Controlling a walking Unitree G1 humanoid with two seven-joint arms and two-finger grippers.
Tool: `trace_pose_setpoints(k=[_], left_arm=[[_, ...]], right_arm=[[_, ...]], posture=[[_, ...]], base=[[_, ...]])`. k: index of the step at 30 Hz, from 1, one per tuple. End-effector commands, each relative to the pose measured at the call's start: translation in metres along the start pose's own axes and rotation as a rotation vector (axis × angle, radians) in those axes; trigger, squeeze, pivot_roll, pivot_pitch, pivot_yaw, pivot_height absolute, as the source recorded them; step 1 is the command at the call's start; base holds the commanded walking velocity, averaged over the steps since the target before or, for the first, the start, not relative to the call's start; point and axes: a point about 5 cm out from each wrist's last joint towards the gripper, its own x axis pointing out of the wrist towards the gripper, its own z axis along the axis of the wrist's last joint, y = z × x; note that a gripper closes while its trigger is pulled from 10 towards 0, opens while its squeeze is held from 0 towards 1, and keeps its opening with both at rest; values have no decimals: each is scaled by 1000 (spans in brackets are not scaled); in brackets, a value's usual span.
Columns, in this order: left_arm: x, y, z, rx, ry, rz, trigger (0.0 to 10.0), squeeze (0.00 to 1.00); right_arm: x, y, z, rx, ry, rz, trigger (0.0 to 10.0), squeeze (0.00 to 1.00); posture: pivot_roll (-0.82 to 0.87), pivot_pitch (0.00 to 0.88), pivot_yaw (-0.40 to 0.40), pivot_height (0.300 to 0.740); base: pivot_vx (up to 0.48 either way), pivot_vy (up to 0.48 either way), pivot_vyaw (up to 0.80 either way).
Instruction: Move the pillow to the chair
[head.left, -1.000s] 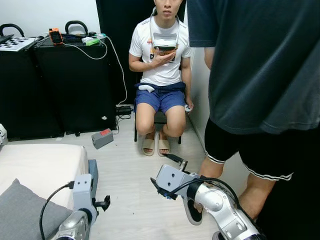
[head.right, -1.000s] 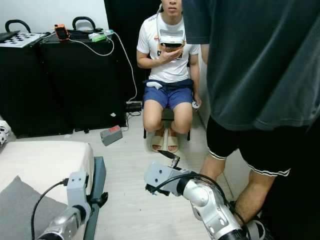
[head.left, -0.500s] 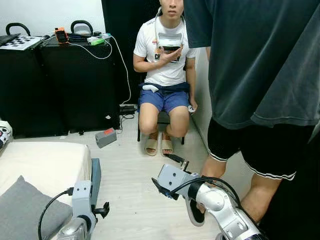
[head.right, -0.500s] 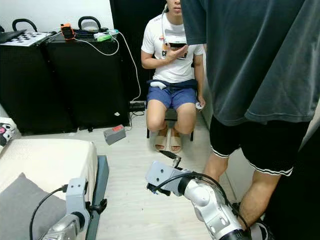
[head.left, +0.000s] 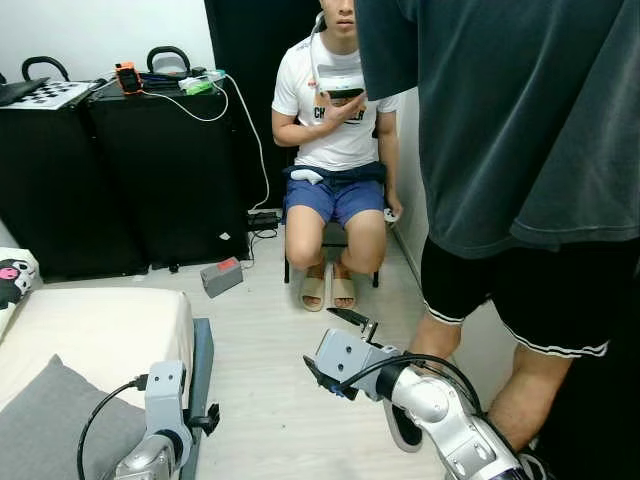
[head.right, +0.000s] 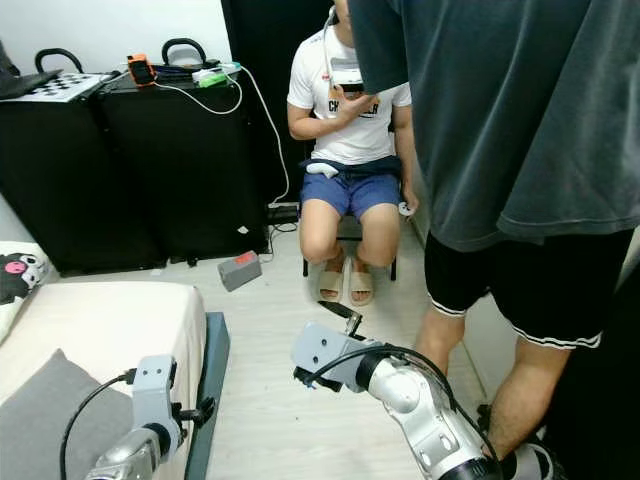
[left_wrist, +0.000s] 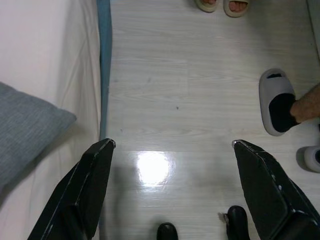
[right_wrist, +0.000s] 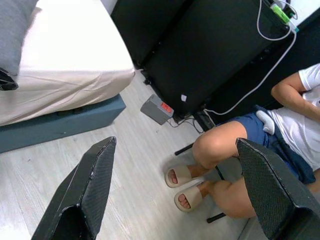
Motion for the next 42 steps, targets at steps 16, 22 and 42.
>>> trace_pose_setpoints(k=[16, 22, 42], left_arm=[[0, 2, 1, 4, 8, -7, 10000, 0], [0, 2, 1, 5, 9, -7, 10000, 0], [1, -7, -1, 5, 10, -16, 10000, 0]], right_arm=[[0, 1, 5, 3, -7, 5, 10000, 0], [0, 0, 4, 3, -6, 5, 10000, 0], [-7, -5, -4, 3, 5, 1, 10000, 0]], posture=[[-37, 0, 27, 740], [-49, 0, -3, 740], [-69, 0, -85, 740]], base=[[0, 0, 0], [0, 0, 0], [0, 0, 0]])
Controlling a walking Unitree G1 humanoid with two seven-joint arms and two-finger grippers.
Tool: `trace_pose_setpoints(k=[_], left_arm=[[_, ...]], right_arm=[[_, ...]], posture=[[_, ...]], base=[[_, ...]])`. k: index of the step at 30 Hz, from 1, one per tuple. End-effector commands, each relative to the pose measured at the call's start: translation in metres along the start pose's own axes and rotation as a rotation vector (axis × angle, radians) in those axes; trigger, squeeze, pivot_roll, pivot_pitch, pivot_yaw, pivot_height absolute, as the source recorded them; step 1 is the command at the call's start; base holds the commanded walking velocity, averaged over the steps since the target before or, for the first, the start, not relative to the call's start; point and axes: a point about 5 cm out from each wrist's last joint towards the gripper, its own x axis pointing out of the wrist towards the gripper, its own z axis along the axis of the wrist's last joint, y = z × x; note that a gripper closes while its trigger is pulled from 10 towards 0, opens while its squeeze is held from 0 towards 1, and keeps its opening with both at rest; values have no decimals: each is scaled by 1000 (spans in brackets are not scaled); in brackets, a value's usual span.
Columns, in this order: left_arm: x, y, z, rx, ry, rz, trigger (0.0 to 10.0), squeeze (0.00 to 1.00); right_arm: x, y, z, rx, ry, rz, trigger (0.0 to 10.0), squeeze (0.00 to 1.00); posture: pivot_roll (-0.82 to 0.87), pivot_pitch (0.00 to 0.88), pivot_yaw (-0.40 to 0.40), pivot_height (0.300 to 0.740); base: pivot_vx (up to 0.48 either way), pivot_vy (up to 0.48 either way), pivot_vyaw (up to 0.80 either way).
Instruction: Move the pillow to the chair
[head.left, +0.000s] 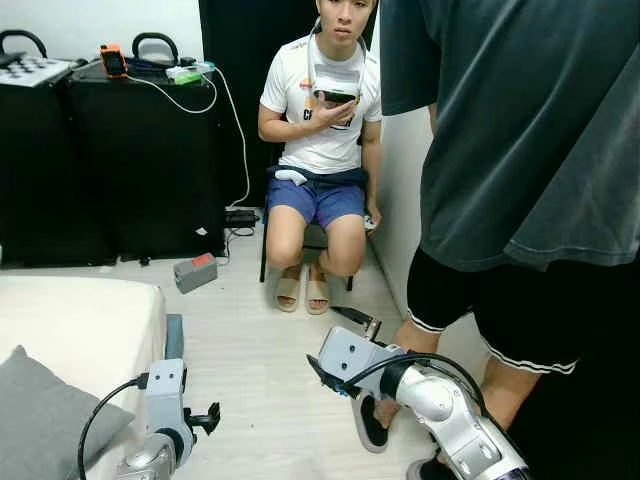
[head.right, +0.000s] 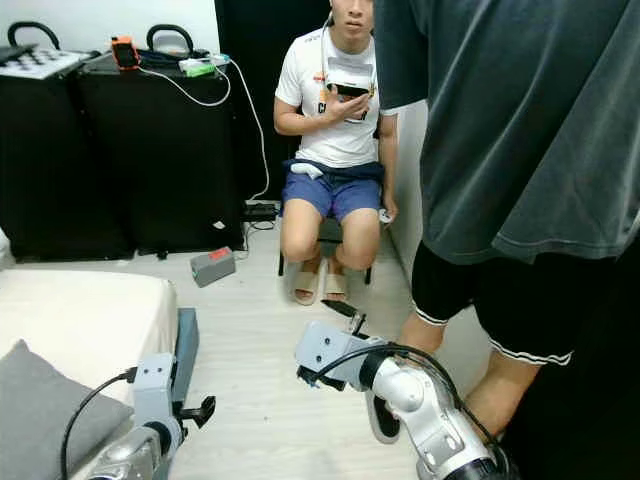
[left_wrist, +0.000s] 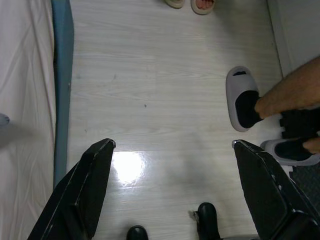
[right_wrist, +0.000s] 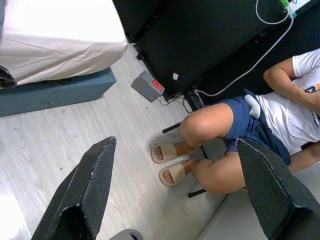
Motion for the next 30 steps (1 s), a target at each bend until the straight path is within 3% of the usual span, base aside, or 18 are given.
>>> trace_pose_setpoints(k=[1, 15, 16, 20, 26, 28, 30], left_arm=[[0, -3, -2, 2, 9, -8, 10000, 0], [-1, 0, -3, 2, 11, -10, 10000, 0], [-1, 0, -4, -4, 11, -8, 10000, 0], [-1, 0, -4, -4, 12, -9, 10000, 0], [-2, -1, -5, 4, 15, -14, 10000, 0], [-1, -2, -5, -2, 14, -13, 10000, 0], [-1, -2, -5, -4, 14, -13, 10000, 0]], right_arm=[[-3, -1, -2, 11, 4, 4, 10000, 0], [-4, 2, 2, 9, -5, 5, 10000, 0], [-5, 1, 6, -79, -27, 3, 10000, 0], [-4, 4, 4, -111, -31, 6, 10000, 0], [-6, 5, 1, -108, -27, 7, 10000, 0], [-6, 7, -5, -18, -1, 7, 10000, 0], [-6, 7, -5, 5, 3, 7, 10000, 0]], posture=[[-71, 0, -80, 740], [-79, 0, -56, 740], [-80, 0, -56, 740], [-81, 0, -55, 740], [-84, 0, -63, 740], [-79, 0, -75, 740], [-78, 0, -75, 740]], base=[[0, 0, 0], [0, 0, 0], [0, 0, 0], [0, 0, 0], [0, 0, 0], [0, 0, 0], [0, 0, 0]])
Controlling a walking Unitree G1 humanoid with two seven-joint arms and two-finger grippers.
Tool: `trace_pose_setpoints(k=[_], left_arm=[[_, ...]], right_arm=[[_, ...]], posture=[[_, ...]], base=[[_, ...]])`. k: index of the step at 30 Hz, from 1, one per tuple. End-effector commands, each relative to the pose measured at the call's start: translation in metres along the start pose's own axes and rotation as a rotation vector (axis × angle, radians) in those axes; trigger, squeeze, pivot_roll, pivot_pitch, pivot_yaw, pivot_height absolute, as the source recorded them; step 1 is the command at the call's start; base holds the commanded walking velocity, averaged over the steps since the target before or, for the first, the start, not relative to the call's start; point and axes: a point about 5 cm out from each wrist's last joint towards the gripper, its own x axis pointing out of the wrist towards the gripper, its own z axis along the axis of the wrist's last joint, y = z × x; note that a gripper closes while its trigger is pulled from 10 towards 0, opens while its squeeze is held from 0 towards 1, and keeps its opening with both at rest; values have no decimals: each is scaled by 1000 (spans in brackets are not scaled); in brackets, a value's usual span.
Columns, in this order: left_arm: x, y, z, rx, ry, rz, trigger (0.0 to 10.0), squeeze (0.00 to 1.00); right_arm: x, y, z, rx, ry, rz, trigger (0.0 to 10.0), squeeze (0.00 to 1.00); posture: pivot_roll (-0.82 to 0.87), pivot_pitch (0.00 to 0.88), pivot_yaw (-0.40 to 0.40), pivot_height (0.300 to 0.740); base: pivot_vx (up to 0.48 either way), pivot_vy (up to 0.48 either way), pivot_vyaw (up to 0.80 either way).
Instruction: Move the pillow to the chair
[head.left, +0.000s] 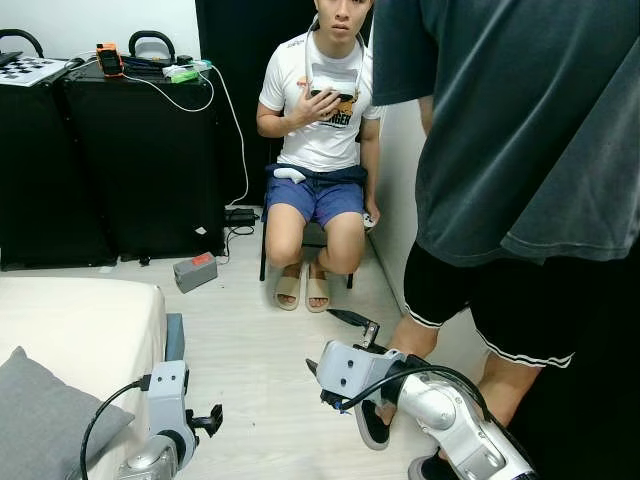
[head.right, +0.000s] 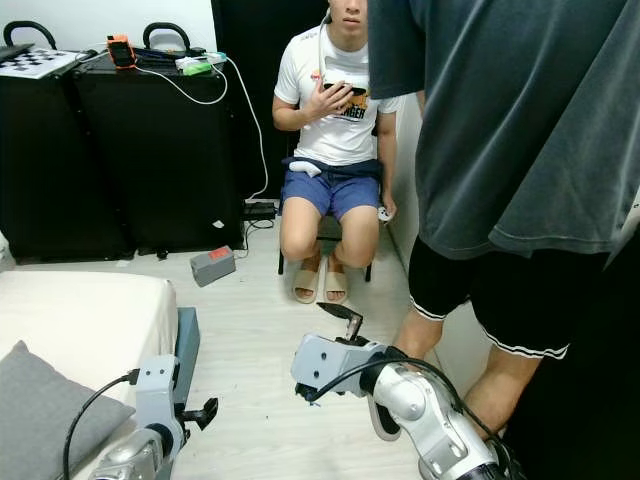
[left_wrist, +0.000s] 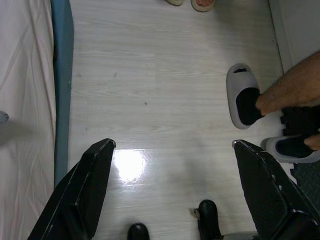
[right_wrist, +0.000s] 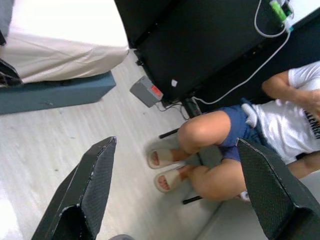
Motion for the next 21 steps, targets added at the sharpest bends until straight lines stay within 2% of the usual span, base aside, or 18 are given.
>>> trace_pose_setpoints(k=[1, 18, 21], left_arm=[[0, -2, -3, -1, 9, -5, 10000, 0], [1, -9, -4, 2, 10, -19, 10000, 0], [1, -9, -3, 4, 9, -20, 10000, 0]], right_arm=[[-3, 0, -6, 50, 27, -3, 10000, 0], [-9, -7, -6, 49, 21, -11, 10000, 0], [-8, -7, -4, 51, 20, -10, 10000, 0]], posture=[[-78, 0, -75, 740], [-72, 0, -99, 740], [-84, 0, -75, 740]], base=[[0, 0, 0], [0, 0, 0], [0, 0, 0]])
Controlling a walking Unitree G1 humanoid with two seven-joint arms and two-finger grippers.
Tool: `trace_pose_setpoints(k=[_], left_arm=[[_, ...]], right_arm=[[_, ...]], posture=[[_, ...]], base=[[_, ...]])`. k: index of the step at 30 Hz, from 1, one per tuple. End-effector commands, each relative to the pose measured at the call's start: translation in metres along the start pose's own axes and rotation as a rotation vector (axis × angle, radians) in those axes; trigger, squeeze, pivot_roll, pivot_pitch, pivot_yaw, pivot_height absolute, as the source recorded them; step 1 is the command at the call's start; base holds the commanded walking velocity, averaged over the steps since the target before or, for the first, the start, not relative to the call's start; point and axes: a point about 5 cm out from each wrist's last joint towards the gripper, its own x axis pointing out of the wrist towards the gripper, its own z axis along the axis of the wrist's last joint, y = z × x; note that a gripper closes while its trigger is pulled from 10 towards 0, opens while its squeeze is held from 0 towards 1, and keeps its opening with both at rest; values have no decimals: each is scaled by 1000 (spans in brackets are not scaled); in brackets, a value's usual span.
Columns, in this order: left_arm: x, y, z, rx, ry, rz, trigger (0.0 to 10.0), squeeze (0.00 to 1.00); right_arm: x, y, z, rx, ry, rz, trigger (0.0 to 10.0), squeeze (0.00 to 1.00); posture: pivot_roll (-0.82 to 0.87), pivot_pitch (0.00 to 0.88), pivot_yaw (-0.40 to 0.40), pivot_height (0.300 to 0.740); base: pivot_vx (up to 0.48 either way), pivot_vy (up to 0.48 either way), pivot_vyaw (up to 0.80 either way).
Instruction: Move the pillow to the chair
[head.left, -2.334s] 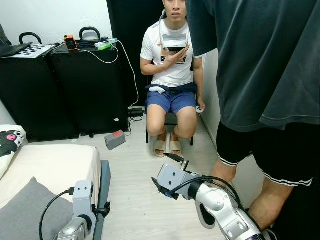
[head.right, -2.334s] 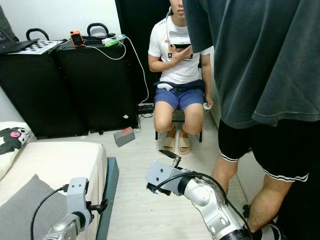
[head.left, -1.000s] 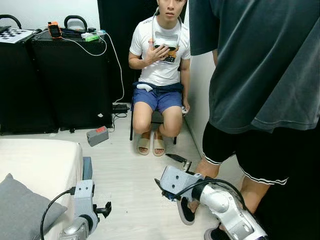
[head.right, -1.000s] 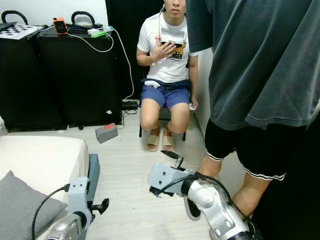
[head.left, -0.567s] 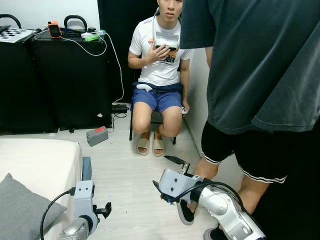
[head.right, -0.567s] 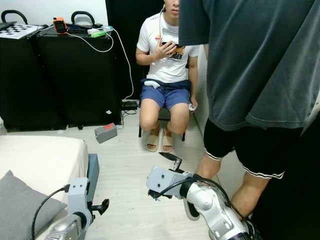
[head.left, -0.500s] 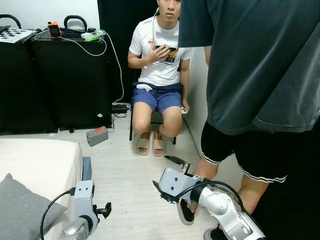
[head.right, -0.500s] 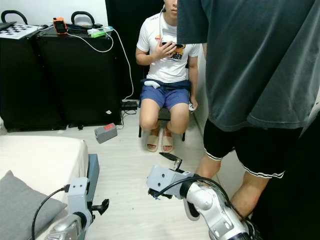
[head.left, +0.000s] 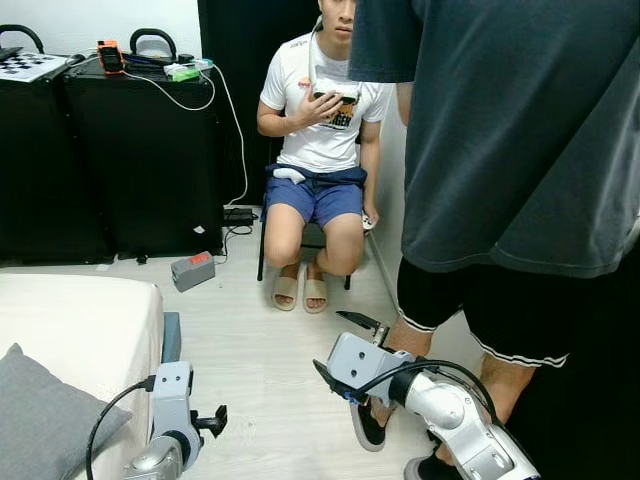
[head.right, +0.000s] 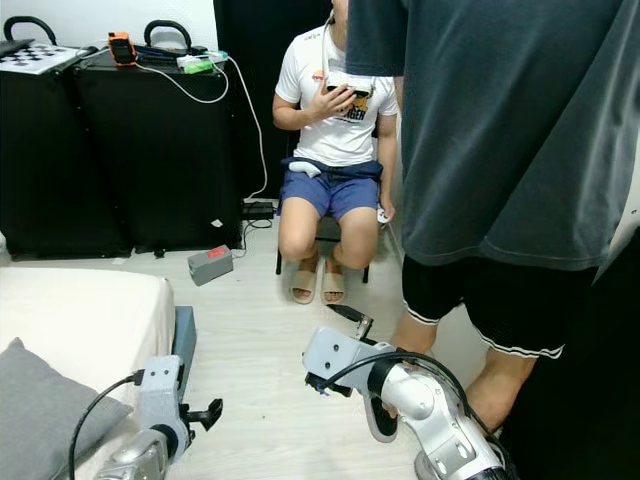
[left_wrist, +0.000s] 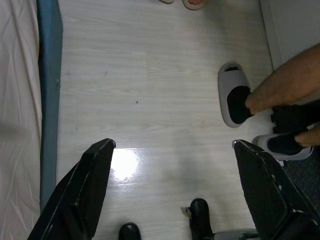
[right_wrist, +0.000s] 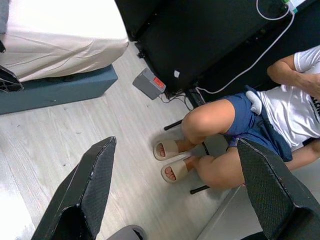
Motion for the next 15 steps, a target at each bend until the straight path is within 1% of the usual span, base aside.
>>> trace_pose_setpoints(k=[1, 15], left_arm=[[0, 0, -1, 9, 4, -2, 10000, 0], [0, 3, 2, 4, 3, 0, 10000, 0]], right_arm=[[-1, -2, 3, 5, -7, -3, 10000, 0], [2, 0, 7, 7, -12, -2, 10000, 0]], posture=[[-90, 0, -64, 740], [-105, 0, -61, 740]], base=[[0, 0, 0], [0, 0, 0]])
